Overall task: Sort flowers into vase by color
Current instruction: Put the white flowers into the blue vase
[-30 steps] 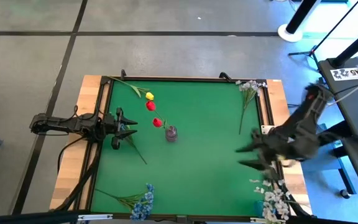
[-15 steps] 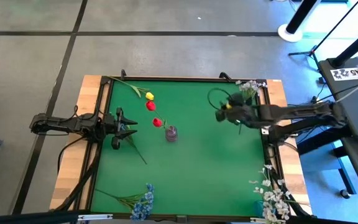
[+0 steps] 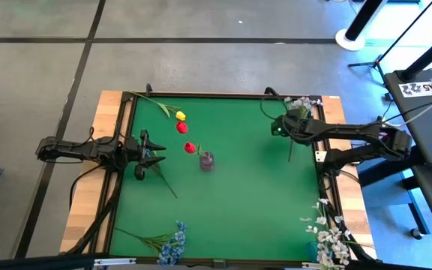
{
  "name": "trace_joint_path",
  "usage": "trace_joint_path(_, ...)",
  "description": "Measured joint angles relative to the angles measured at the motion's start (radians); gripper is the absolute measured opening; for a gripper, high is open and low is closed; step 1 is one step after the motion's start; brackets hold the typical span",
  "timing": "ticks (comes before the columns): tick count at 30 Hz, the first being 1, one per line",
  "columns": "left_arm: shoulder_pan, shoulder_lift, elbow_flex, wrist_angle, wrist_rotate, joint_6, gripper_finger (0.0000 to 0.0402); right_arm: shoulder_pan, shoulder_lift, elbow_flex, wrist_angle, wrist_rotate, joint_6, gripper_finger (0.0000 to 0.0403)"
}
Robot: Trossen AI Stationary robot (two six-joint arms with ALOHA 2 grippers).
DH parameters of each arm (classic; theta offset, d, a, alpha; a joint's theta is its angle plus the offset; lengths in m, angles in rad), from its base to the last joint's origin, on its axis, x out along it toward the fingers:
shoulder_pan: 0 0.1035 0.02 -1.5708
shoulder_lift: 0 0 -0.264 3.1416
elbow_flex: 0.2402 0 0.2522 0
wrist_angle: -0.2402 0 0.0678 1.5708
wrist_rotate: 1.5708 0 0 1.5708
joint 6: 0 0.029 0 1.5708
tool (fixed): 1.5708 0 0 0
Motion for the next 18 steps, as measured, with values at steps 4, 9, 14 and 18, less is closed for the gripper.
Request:
trace_joint_path(4, 0.0, 0.0, 0.0, 0.0, 0.0, 0.0, 0.0167, -0.079, 0.005, -0.045, 0.056, -0.01, 0.004, 0.0186)
trace_joint_path(9, 0.0, 0.0, 0.0, 0.0, 0.0, 0.0, 0.0167, -0.139, 0.005, -0.088, 0.063, -0.036, 0.041, 0.0177)
trace_joint_path(14, 0.0, 0.0, 0.0, 0.0, 0.0, 0.0, 0.0167, -0.145, 0.007, -0.156, 0.112, -0.047, 0.106, 0.0138)
trace_joint_path(18, 0.0, 0.0, 0.0, 0.0, 0.0, 0.0, 0.0167, -0.143, 0.021, -0.205, 0.203, -0.079, 0.102, 0.0098)
